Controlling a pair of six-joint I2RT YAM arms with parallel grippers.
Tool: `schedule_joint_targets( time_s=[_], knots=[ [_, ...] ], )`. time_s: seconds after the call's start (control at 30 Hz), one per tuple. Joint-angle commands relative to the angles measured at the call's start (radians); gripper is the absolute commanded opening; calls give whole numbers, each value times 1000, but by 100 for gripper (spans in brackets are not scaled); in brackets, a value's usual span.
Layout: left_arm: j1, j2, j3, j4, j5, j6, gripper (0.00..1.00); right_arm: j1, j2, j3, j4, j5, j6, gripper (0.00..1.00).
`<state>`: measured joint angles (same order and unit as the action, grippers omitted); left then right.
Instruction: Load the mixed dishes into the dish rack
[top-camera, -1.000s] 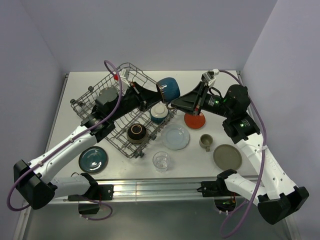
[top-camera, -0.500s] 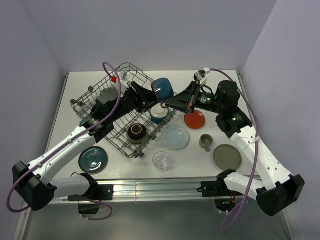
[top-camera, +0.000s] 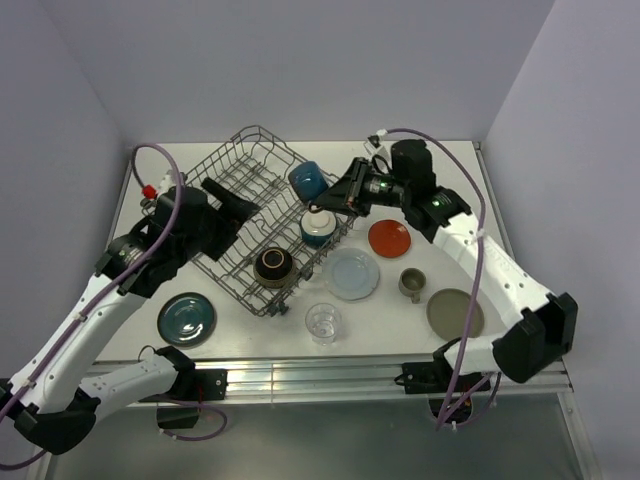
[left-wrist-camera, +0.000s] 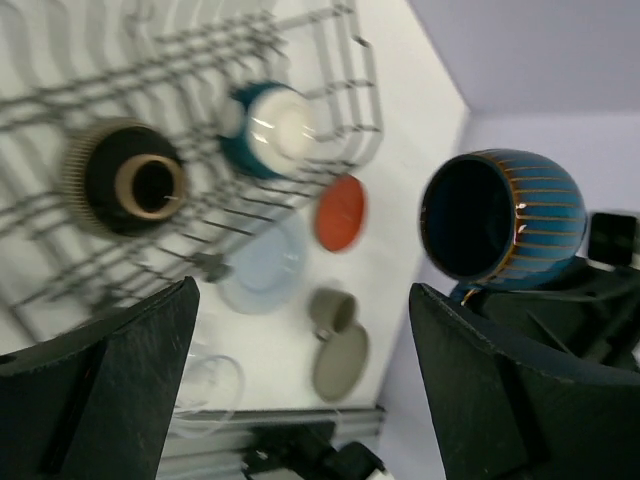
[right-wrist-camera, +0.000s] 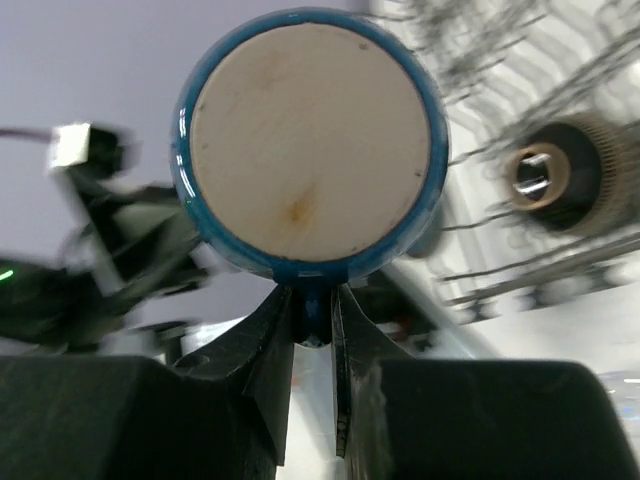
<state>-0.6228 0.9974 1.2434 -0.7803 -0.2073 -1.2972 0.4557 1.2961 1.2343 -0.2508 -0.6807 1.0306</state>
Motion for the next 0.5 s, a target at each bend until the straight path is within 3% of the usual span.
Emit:
schedule_joint_targets(
  time_s=[0.0,0.33,0.47],
  knots=[
    [11,7,85,-342,-219,-31,91,73,96,183,-175,162,-318,0],
    [20,92,200,-300,-170,185,82,261,419,505,-449,507,-618,0],
    [23,118,200,-312,-176,233,80,278,492,504,-469,563,-665,0]
  ],
)
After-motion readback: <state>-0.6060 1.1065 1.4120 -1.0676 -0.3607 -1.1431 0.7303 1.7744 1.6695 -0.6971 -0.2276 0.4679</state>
